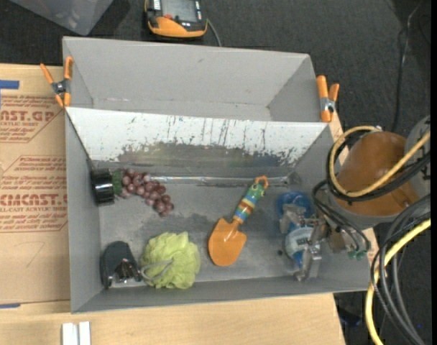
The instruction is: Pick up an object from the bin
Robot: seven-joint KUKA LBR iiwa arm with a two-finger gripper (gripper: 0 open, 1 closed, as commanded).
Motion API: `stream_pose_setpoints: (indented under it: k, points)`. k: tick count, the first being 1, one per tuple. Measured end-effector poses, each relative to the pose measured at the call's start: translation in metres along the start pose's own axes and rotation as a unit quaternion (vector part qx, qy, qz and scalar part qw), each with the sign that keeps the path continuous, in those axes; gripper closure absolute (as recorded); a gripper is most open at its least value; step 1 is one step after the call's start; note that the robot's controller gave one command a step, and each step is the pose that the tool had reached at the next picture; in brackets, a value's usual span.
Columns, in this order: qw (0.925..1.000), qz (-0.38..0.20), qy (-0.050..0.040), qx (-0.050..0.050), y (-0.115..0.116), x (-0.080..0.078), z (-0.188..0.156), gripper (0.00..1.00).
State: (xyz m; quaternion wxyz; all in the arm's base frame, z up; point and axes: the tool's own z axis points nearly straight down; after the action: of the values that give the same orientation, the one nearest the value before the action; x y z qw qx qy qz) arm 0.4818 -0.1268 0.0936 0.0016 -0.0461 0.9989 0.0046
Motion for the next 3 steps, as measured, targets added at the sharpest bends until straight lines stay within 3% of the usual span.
stream_pose_setpoints:
  k: [1,2,3]
  points:
    - [0.9992,-0.039,-0.0030,0.003,-0.003,-0.012,0.004,0.00]
    - [1.0000,-0.001,0.0000,-0.007,0.004,0.000,-0.020,1.00]
    - [1.0000,-0.001,0.0001,-0.007,0.004,0.000,-0.020,1.00]
